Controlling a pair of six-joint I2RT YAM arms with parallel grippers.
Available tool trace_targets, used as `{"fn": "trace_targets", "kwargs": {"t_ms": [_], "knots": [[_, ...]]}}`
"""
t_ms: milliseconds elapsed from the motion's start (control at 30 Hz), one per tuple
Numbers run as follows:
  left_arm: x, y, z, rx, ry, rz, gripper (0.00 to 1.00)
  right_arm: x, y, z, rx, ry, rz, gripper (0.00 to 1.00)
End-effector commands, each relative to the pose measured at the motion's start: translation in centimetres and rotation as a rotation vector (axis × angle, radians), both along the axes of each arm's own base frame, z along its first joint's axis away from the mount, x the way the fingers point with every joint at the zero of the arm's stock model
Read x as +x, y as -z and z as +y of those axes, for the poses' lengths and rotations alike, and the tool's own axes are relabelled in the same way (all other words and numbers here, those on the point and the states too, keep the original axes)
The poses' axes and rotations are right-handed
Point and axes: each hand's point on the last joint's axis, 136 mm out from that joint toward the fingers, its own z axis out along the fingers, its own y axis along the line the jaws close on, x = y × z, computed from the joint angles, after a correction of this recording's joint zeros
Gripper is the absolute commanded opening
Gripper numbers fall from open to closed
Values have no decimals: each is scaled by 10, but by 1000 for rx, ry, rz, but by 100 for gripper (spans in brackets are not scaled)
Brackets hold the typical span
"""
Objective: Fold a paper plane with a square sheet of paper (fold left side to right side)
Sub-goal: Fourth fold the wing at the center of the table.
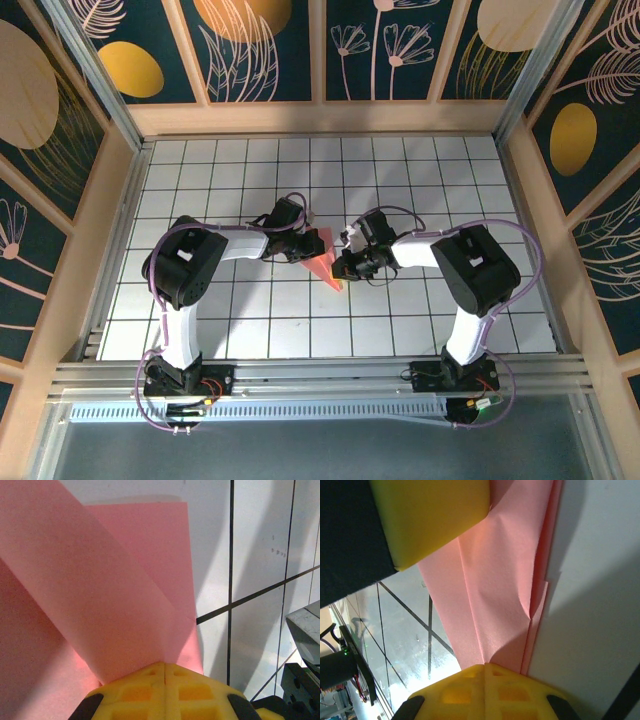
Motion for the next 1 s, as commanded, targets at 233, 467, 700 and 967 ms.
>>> {"fn": "trace_targets", "kwargs": {"t_ms": [233,467,700,967], "knots": [[17,-27,4,34,-32,-63,0,-23,58,-44,-278,24,82,0],[1,-47,0,-62,-33,-89,0,-20,64,-51,-340,26,67,0],[-29,-30,-15,-117,-3,-34,0,-23,68,-56,-360,30,76,0],[-30,-20,-23,-138,1,-15,0,-23,70,-60,-394,31,69,0]]}}
